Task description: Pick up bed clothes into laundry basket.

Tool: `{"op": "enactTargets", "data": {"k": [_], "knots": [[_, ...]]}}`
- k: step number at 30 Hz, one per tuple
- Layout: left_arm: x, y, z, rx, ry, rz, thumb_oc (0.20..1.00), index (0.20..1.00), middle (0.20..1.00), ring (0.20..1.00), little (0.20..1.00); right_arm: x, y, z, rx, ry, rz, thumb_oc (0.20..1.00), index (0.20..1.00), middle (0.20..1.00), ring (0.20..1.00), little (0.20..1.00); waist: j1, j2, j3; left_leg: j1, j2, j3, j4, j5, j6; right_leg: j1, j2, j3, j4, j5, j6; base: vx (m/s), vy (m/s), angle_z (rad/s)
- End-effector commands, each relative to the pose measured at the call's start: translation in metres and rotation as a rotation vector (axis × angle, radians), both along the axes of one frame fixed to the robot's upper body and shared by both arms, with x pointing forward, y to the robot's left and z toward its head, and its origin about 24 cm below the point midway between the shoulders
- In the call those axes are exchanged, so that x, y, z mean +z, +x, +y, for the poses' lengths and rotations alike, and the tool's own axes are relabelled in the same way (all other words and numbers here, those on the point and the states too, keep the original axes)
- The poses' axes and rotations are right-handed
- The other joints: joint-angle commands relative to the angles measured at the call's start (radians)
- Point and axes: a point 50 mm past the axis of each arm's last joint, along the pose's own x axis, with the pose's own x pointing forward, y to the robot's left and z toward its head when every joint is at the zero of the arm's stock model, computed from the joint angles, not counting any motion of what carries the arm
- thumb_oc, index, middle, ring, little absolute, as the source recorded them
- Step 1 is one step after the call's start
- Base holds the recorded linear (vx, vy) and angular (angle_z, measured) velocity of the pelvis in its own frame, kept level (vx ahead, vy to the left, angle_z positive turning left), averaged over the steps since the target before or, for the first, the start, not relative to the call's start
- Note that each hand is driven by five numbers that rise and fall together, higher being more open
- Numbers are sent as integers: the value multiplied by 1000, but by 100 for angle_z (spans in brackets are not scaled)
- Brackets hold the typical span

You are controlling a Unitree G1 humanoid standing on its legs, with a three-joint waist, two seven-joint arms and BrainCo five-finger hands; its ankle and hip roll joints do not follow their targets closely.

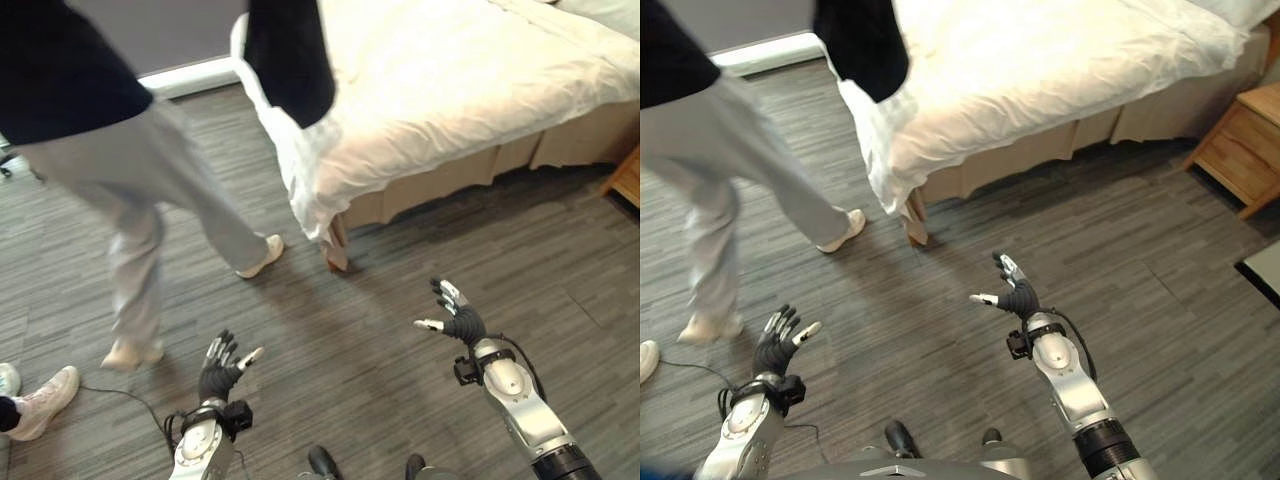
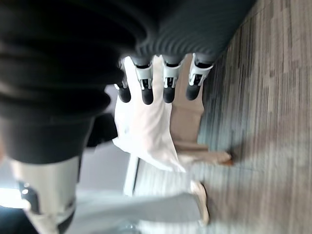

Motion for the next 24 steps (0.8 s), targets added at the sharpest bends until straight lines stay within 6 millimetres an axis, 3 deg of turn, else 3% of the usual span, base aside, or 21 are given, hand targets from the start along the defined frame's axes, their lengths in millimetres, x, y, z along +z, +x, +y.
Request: {"op": "enactTargets", "data": {"k": [1, 4, 8, 9, 11, 13, 14, 15, 16, 17, 20, 21, 24], "knots": [[37, 23, 17, -38, 155, -151, 1000, 1000, 1000, 1000, 1000, 19, 11, 9, 35, -10, -106, 1000, 1000, 1000, 1000, 1000, -13, -30, -35, 35, 82, -73, 37, -58, -55, -37, -71, -46, 18, -4, 59, 86, 114, -6], [47, 37, 18, -86, 214, -179, 1000, 1000, 1000, 1000, 1000, 15, 11, 3, 17, -30, -88, 1000, 1000, 1000, 1000, 1000, -7, -50, -38, 45, 55, -85, 25, -73, -37, -33, -95, -51, 40, 10, 77, 109, 125, 0], [55, 41, 20, -129, 245, -190, 1000, 1000, 1000, 1000, 1000, 12, 8, -4, -6, -48, -74, 1000, 1000, 1000, 1000, 1000, -13, -61, -27, 56, 36, -96, 13, -94, -14, -90, -131, -45, 202, 30, 106, 102, 144, 11], [59, 42, 24, -134, 267, -190, 1000, 1000, 1000, 1000, 1000, 10, 6, -7, -21, -58, -69, 1000, 1000, 1000, 1000, 1000, -30, -59, 4, 71, 29, -109, 5, -106, -2, -190, -154, -10, 405, 105, 138, 71, 170, 25], [61, 42, 27, -137, 289, -188, 1000, 1000, 1000, 1000, 1000, 13, 8, -11, -49, -78, -84, 1000, 1000, 1000, 1000, 1000, -45, -44, 26, 74, 51, -106, 4, -106, 1, -257, -160, 3, 508, 140, 155, 59, 106, 18], [61, 42, 27, -138, 291, -184, 1000, 1000, 1000, 1000, 1000, 13, 9, -15, -71, -83, -90, 1000, 1000, 1000, 1000, 1000, -49, -38, 27, 74, 55, -106, 4, -118, 2, -291, -167, 10, 552, 125, 153, 87, 16, 36], [59, 43, 26, -139, 286, -179, 1000, 1000, 1000, 1000, 1000, 18, 10, -20, -95, -104, -117, 1000, 1000, 1000, 1000, 1000, -61, -33, 32, 65, 60, -110, 4, -100, 3, -332, -125, 15, 513, 94, 115, 103, 1, 12], [59, 43, 26, -140, 285, -180, 1000, 1000, 1000, 1000, 1000, 18, 10, -20, -96, -104, -117, 1000, 1000, 1000, 1000, 1000, -61, -30, 31, 63, 62, -111, 4, -99, 2, -332, -123, 13, 511, 95, 113, 192, -71, 2], [57, 45, 25, -140, 272, -179, 1000, 1000, 1000, 1000, 1000, 22, 10, -25, -120, -110, -136, 1000, 1000, 1000, 1000, 1000, -69, -29, 32, 62, 53, -149, 4, -108, -10, -342, -71, 27, 399, 39, 90, 222, -115, 30], [58, 48, 24, -143, 265, -186, 1000, 1000, 1000, 1000, 1000, 23, 13, -27, -128, -113, -139, 1000, 1000, 1000, 1000, 1000, -73, -31, 30, 64, 49, -160, 4, -116, -19, -342, -69, 20, 298, 42, 84, 222, -112, 56], [60, 56, 20, -155, 260, -200, 1000, 1000, 1000, 1000, 1000, 27, 17, -28, -140, -117, -155, 1000, 1000, 1000, 1000, 1000, -84, -35, 29, 79, 45, -180, 4, -136, -35, -345, -62, 6, 170, 87, 87, 256, -151, 65], [61, 60, 5, -206, 280, -219, 1000, 1000, 1000, 1000, 1000, 27, 16, -24, -123, -122, -157, 1000, 1000, 1000, 1000, 1000, -91, -45, 21, 103, 37, -184, 4, -163, -38, -337, -73, 0, 117, 111, 91, 392, -232, 71], [60, 59, 1, -201, 249, -225, 1000, 1000, 1000, 1000, 1000, 24, 14, -20, -102, -136, -150, 1000, 1000, 1000, 1000, 1000, -85, -45, 11, 142, 25, -190, 4, -178, -42, -298, -70, -5, 89, 115, 80, 277, -154, 47]]}}
